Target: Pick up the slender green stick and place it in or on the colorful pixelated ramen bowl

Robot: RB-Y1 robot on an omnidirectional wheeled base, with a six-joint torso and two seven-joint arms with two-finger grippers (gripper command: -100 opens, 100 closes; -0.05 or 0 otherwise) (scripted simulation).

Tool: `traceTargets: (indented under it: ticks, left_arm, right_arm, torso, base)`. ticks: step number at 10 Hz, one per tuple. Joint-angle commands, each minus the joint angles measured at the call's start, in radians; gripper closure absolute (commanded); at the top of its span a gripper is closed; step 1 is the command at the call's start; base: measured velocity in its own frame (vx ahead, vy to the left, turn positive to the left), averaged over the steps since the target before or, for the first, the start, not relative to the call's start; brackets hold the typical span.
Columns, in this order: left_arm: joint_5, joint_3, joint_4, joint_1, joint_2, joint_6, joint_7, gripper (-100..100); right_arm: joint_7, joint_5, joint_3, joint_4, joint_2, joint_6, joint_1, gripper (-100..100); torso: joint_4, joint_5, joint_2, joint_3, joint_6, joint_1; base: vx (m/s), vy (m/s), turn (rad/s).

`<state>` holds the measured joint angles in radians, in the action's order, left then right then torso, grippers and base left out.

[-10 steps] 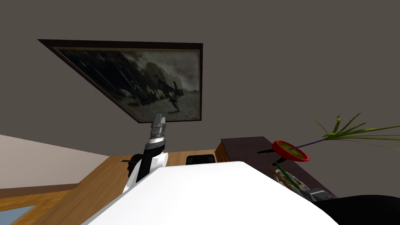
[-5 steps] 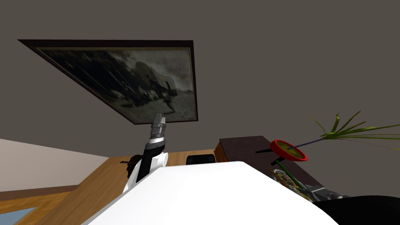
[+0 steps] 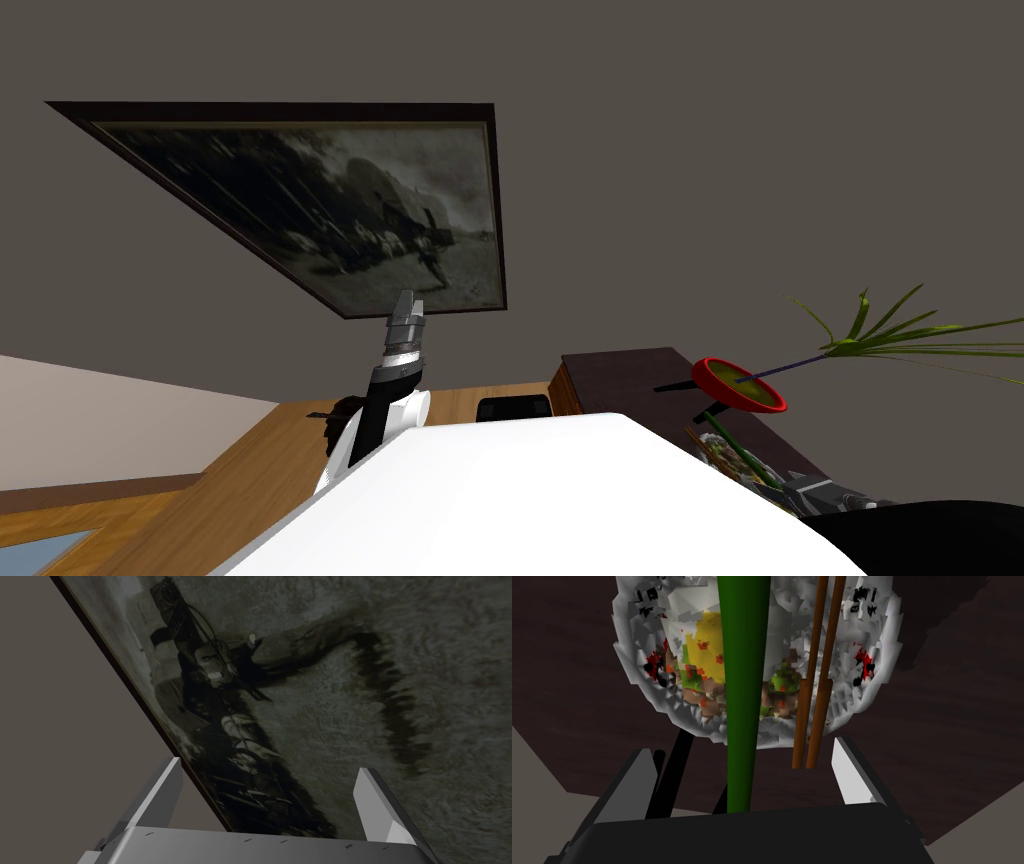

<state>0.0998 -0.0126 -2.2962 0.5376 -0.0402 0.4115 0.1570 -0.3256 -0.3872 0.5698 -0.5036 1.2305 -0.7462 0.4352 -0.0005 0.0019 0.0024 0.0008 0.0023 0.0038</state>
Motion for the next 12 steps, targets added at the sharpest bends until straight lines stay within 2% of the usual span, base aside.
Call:
traceTargets:
  ticks: [1,3,5,6,7,8,9,12]
  left_arm:
    - [0.0,0.0,0.0,0.0,0.0,0.0,0.0,0]
    - [0.0,0.0,0.0,0.0,0.0,0.0,0.0,0]
    - [0.0,0.0,0.0,0.0,0.0,0.0,0.0,0]
    - [0.0,0.0,0.0,0.0,0.0,0.0,0.0,0]
    - [0.0,0.0,0.0,0.0,0.0,0.0,0.0,0]
    - [0.0,0.0,0.0,0.0,0.0,0.0,0.0,0]
    - [0.0,0.0,0.0,0.0,0.0,0.0,0.0,0]
    - [0.0,0.0,0.0,0.0,0.0,0.0,0.0,0]
  right_arm:
    - [0.01,0.006,0.001,-0.007,0.037,-0.028,0.008,-100]
    - [0.013,0.009,0.001,-0.01,0.049,-0.037,0.01,-100]
    - [0.022,0.015,0.002,-0.017,0.087,-0.064,0.018,-100]
    - [0.022,0.015,0.002,-0.017,0.087,-0.064,0.018,-100]
    - [0.029,0.019,0.002,-0.022,0.111,-0.083,0.023,-100]
    - [0.026,0.017,0.002,-0.02,0.1,-0.074,0.02,-100]
    - [0.028,0.017,0.002,-0.02,0.103,-0.075,0.02,0]
    - [0.028,0.017,0.002,-0.02,0.102,-0.075,0.02,0]
  torso:
    - [0.0,0.0,0.0,0.0,0.0,0.0]
    - [0.0,0.001,-0.001,-0.001,0.0,0.002]
    - [0.0,0.001,-0.001,-0.001,0.0,0.002]
    - [0.0,0.0,-0.001,-0.001,0.0,0.002]
    - [0.0,0.0,-0.001,0.0,0.0,0.001]
    - [0.0,0.0,-0.001,-0.001,0.0,0.002]
    - [0.0,0.0,-0.001,0.0,0.0,0.001]
    - [0.0,0.0,0.0,0.0,0.0,0.0]
  base:
    - [0.014,0.021,-0.074]
    - [0.022,0.026,-0.035]
    - [0.012,0.022,-0.04]
    - [0.01,0.015,-0.017]
    - [0.016,0.019,-0.038]
    - [0.008,0.011,-0.01]
    - [0.0,0.0,0.0]
    - [0.0,0.0,0.0]
